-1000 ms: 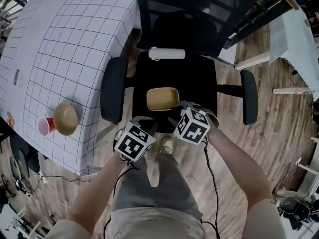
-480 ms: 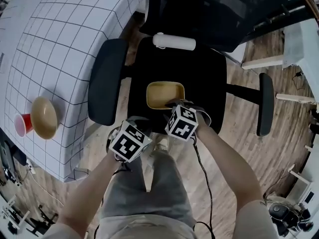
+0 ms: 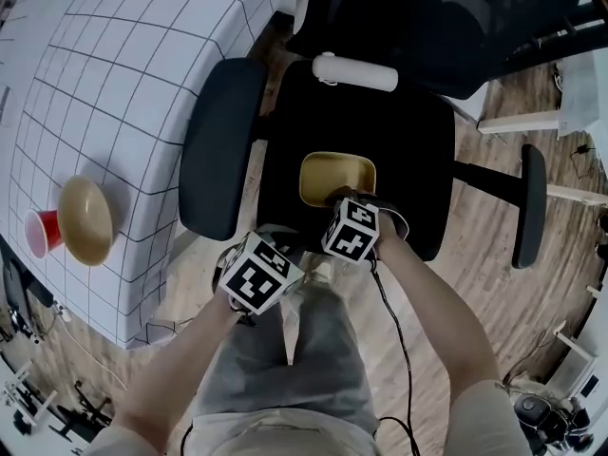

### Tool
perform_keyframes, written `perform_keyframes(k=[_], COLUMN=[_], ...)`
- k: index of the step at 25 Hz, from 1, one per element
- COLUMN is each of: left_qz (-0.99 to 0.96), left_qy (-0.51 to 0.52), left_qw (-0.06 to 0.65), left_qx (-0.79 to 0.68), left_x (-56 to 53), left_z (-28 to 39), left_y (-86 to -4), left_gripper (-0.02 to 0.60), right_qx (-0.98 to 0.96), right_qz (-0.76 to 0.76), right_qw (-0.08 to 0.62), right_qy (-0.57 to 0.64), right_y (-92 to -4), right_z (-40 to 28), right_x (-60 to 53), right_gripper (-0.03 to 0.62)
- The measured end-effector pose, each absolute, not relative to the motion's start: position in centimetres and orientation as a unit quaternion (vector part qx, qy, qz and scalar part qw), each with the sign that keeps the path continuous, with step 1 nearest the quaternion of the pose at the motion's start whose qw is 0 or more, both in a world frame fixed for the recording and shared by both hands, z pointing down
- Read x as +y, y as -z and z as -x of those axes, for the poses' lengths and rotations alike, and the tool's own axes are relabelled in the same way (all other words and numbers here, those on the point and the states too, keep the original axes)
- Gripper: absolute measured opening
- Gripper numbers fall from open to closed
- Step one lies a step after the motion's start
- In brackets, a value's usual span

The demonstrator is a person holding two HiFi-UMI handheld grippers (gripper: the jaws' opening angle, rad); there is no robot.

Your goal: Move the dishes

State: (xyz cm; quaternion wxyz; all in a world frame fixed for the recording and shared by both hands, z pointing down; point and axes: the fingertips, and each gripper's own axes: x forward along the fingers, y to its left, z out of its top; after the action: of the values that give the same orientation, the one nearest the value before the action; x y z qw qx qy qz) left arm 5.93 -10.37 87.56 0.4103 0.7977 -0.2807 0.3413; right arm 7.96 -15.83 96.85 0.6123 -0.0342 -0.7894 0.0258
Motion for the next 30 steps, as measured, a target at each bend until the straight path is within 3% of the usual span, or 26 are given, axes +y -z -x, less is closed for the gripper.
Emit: perform_keyframes(k=[12,22,30], left_qz=[-0.816,-0.840,-0.862], left_qy=[-0.338,-0.308,-0.222], left_qw=[0.381,0.331,0.274], left_qx=[-0.273,-0.300,-0.365], left_x=[-9.8,-11.0,-12.1], left_z=[-7.0,-6.3,-3.7], left_y=[-81.5,-68.4,-53.3], left_gripper=[0.014,0.014,0.014], right_qx=[-0.799,-0.843,-0.868], right_qz=[-0.012,-0.097,-0.174], right_qw=[0.599,0.527,0.466], right_qy=[-0.058,-0.049,0.002], right_y=[-90.4,-70.6,-53.0], right_z=[-8.8,-9.0,-9.2], right_x=[-16.3,-18.8,-18.1], right_gripper=[0.029,0.029,0.029])
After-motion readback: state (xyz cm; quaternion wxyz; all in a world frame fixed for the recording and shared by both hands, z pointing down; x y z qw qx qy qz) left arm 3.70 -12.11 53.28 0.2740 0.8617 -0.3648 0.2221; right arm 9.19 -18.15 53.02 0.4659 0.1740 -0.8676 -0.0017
